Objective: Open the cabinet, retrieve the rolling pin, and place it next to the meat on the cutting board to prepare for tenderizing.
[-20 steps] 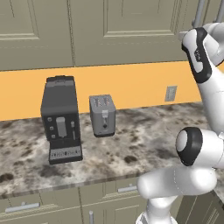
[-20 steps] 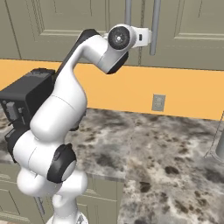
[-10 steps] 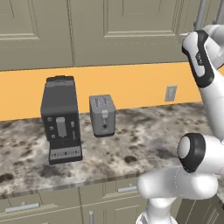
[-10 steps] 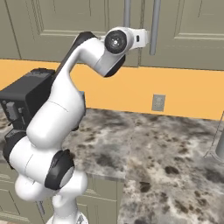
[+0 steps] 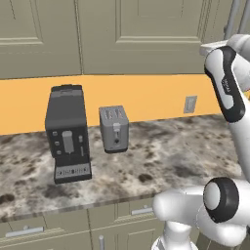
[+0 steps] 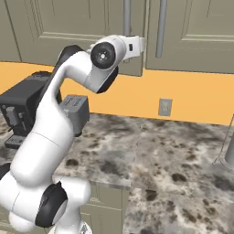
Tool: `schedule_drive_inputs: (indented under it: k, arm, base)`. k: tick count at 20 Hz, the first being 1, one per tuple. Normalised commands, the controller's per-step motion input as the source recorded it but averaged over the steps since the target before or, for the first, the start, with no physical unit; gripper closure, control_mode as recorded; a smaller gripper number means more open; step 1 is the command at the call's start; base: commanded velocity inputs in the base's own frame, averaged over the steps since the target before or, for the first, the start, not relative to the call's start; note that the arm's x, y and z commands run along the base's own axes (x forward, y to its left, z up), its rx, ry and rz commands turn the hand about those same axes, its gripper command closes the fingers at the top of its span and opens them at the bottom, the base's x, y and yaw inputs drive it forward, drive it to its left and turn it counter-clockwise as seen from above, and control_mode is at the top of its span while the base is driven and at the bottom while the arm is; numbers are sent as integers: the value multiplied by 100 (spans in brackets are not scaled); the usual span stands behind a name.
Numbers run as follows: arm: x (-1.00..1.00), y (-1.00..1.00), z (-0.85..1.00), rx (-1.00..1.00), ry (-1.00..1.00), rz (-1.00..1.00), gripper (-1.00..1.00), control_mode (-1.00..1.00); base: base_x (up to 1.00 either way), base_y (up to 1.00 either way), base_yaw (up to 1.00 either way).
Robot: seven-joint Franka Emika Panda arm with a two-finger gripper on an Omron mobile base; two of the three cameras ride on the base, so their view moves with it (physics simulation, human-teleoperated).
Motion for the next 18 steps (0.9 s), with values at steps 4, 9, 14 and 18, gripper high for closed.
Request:
schedule_drive_inputs:
  k: [4,9,14,18]
  arm:
    - [-91,59,0,0,0,5,100,-100]
    - [-100,55,0,0,0,5,100,-100]
    - [-88,62,-4,0,0,4,100,-100]
    - [-44,67,-14,0,6,2,-100,-100]
  base:
    - [0,0,0]
    - [0,0,0]
    - [0,0,0]
    - [0,0,0]
